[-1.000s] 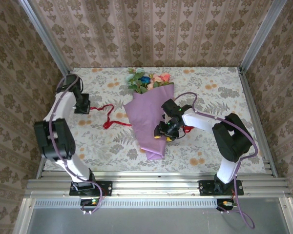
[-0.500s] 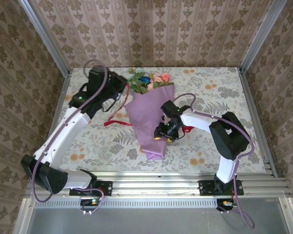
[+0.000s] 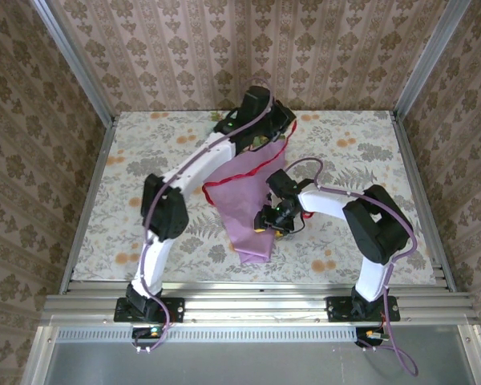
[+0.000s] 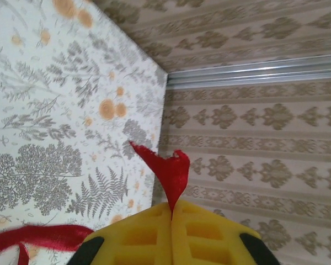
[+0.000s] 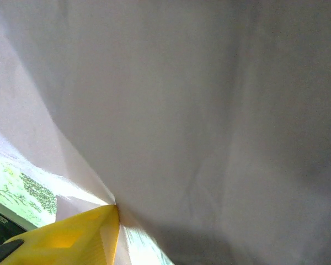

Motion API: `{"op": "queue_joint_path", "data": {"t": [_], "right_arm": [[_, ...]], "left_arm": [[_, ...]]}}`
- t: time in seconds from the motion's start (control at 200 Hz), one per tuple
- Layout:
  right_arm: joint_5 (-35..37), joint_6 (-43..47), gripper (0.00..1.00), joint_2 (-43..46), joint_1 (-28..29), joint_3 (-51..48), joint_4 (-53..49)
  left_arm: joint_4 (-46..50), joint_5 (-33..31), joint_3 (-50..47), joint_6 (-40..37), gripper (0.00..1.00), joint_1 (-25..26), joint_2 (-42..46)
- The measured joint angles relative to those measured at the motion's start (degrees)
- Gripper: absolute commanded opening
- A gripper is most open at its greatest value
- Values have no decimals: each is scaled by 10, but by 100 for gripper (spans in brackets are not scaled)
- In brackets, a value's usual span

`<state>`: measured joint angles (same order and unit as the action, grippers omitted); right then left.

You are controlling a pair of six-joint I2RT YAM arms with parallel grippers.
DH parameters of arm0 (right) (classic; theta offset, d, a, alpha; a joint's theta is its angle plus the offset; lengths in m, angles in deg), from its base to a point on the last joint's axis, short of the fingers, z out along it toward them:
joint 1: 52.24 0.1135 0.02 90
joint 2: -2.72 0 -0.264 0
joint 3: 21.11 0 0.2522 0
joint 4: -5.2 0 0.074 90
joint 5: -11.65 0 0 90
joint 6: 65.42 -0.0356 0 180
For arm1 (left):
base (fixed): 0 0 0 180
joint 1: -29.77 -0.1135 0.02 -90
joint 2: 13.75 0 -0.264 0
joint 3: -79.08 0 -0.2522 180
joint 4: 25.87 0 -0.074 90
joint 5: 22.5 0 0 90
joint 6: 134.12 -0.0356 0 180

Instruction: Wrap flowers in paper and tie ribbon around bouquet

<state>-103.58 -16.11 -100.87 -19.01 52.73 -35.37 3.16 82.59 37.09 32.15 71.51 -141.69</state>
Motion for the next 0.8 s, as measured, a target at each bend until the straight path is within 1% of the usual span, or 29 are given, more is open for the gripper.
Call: {"op": "queue_joint_path", "data": {"t": [0.06,0.135,0.195,0.285,0.425,0.455,0.495,0.575,0.615,0.645,0.68,0.71,0.8], "right_arm": [[0,0,53,0,0,-1,1],[0,0,53,0,0,-1,2],[0,0,53,0,0,-1,2],[0,0,53,0,0,-1,2],[0,0,54,0,0,2,-1],[1,0,54,0,0,3,-2],[2,0,55,0,0,5,-4],[12,0,56,0,0,11,-13],[18,1,57,1,0,16,-22],[25,1,58,3,0,20,-29],[31,1,58,7,0,24,-39],[38,2,58,12,0,27,-47],[54,2,59,31,0,40,-70]], "left_arm": [[23,17,41,0,48,2,-43],[59,30,81,-4,57,7,-79],[98,32,104,-14,58,10,-91],[148,28,121,-24,58,12,-83],[276,-11,115,-38,58,-3,-19],[294,-19,94,-39,57,-10,8],[305,-26,40,-38,56,-23,56],[289,-32,-124,-15,54,-56,176],[278,-31,-205,2,49,-74,228],[258,-31,-266,19,42,-89,261],[240,-31,-319,36,36,-100,284],[218,-29,-363,51,34,-106,297],[175,-8,-433,79,29,-100,284]]}}
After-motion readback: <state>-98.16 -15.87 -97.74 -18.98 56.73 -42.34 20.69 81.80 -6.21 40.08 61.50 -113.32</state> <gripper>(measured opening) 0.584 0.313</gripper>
